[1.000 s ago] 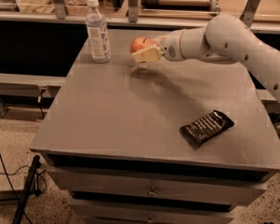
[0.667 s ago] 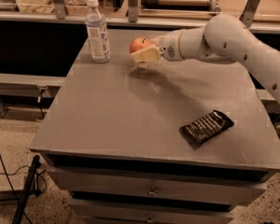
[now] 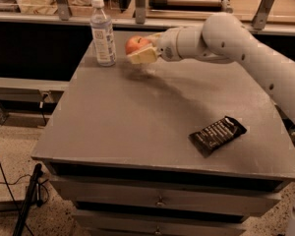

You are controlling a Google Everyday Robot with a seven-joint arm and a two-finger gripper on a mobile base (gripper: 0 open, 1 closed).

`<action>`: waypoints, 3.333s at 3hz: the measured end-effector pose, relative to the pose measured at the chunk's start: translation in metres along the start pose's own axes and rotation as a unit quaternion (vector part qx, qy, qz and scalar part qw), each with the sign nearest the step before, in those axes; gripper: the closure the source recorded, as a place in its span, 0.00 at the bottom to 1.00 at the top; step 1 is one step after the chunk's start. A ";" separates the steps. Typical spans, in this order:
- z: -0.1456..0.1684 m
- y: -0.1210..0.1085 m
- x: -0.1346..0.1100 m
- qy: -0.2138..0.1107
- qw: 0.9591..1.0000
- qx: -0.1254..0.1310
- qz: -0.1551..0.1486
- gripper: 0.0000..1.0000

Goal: Move apple near blue plastic bottle

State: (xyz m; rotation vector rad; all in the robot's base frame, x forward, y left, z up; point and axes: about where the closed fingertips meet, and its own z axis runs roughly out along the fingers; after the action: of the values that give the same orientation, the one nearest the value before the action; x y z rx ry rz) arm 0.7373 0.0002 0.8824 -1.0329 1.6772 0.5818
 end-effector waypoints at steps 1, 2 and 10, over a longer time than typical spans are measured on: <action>0.022 0.004 -0.003 0.007 0.999 -0.020 -0.028 1.00; 0.033 0.007 0.000 0.013 0.999 -0.034 -0.034 1.00; -0.035 -0.006 -0.040 -0.047 0.996 -0.063 -0.050 0.00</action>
Offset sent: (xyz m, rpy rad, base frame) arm 0.0127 0.0325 -0.0193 -0.0647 -0.0068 0.1113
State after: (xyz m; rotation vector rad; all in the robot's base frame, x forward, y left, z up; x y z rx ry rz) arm 0.7282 -0.0167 0.9324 -1.1551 1.5122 0.6661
